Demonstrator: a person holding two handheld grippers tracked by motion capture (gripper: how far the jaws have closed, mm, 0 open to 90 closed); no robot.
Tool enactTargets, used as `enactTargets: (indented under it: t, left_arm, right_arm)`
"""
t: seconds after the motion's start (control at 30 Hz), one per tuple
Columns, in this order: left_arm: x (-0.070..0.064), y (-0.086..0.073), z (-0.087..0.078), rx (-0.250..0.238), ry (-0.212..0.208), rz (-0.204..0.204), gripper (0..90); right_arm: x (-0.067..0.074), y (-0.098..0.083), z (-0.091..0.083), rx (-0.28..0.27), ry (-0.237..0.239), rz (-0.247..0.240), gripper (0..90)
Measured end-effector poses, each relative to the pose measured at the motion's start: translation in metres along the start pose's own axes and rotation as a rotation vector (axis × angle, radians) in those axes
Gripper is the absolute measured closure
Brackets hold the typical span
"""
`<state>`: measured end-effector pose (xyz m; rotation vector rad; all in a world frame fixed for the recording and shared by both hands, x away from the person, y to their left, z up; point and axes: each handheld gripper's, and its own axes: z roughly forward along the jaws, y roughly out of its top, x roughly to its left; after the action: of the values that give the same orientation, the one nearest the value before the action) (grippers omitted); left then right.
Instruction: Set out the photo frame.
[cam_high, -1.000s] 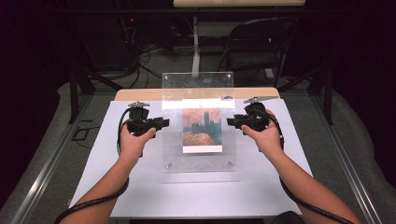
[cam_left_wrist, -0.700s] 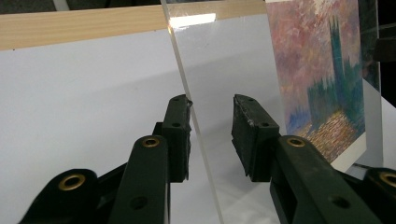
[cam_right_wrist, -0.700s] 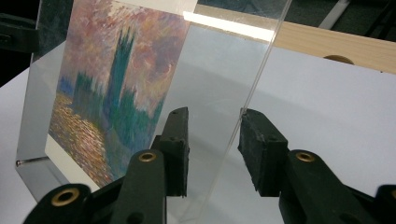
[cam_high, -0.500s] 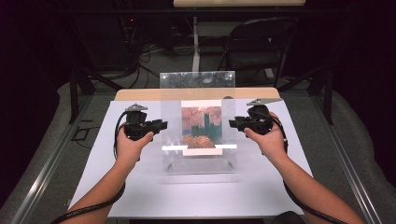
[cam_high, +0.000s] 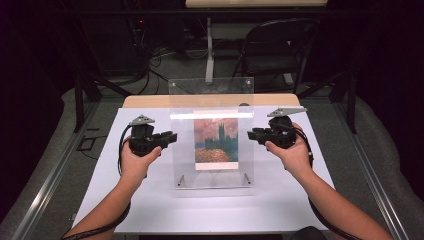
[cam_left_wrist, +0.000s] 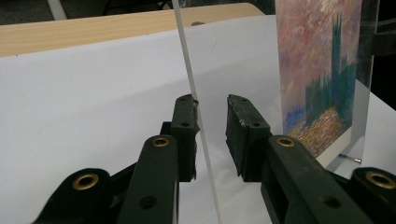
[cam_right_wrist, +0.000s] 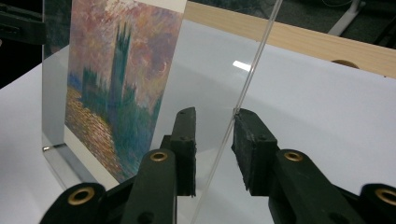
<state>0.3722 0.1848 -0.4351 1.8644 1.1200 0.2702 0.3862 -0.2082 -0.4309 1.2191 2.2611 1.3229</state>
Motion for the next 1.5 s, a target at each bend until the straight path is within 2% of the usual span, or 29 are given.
enactTargets:
  t: [0.23,0.4,0.5,0.63,1.13,1.5]
  left_arm:
    - [-0.009,-0.006,-0.01,-0.009,0.009,0.033,75.0]
    - [-0.013,-0.01,-0.016,-0.012,0.003,0.039,76.4]
    - [-0.014,-0.013,-0.02,-0.021,-0.011,0.039,77.2]
    - [-0.017,-0.018,-0.025,-0.023,-0.021,0.052,77.4]
    - [-0.026,-0.033,-0.039,-0.044,-0.056,0.058,77.5]
    - [-0.036,-0.041,-0.047,-0.03,-0.048,0.081,76.0]
  right_arm:
    - [0.006,-0.006,-0.009,-0.015,0.017,-0.013,71.9]
    - [0.014,-0.008,-0.016,-0.01,-0.001,-0.049,72.0]
    - [0.018,-0.011,-0.02,-0.015,-0.001,-0.055,72.8]
    - [0.02,-0.014,-0.025,-0.02,0.012,-0.049,74.0]
    - [0.031,-0.028,-0.04,-0.035,0.049,-0.052,75.1]
    - [0.04,-0.038,-0.048,-0.038,0.054,-0.076,75.1]
